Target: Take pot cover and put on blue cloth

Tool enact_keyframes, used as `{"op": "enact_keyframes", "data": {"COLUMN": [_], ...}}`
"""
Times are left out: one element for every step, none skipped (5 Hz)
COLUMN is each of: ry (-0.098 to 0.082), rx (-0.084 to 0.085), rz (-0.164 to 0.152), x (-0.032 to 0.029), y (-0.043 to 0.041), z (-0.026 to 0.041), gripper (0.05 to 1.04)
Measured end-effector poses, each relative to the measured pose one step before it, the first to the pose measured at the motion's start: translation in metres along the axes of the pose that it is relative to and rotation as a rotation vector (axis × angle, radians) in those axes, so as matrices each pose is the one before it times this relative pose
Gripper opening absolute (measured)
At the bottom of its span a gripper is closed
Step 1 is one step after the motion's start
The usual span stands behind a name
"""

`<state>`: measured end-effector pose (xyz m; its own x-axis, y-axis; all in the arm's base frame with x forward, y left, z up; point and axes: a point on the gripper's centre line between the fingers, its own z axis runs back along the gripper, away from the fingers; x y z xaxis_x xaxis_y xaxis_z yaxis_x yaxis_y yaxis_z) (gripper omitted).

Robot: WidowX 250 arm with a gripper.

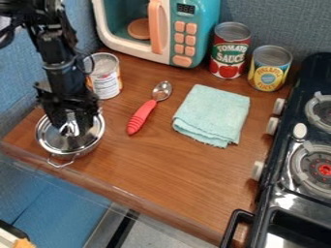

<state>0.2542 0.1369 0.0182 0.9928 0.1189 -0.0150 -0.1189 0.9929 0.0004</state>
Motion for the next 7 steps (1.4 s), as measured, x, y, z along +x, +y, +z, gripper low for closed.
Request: {"op": "enact_keyframes", "data": {"ry": [0.0037, 0.014, 0.0128, 0.0107, -0.1484, -0.051, 0.0274], "rx": [0.0011, 0.0023, 0.0049, -0.0187, 0.0144, -0.0103, -0.0152], "rz": [-0.0066, 0.0079, 0.0024, -0.0129, -0.0883, -0.0773, -0.0634], "x": [-0.00035, -0.00065, -0.00007, 0.00351, 0.02738, 0.03482, 0.02533], "y": [0.00026, 0.00001, -0.00376, -0.02179, -0.05593, -0.0413, -0.03088], "z": [0.00029, -0.00015, 0.00038, 0.00909, 0.05394, 0.00889, -0.02283], "gripper": [0.348, 0.139, 0.055, 0.051, 0.051, 0.051, 0.051]}}
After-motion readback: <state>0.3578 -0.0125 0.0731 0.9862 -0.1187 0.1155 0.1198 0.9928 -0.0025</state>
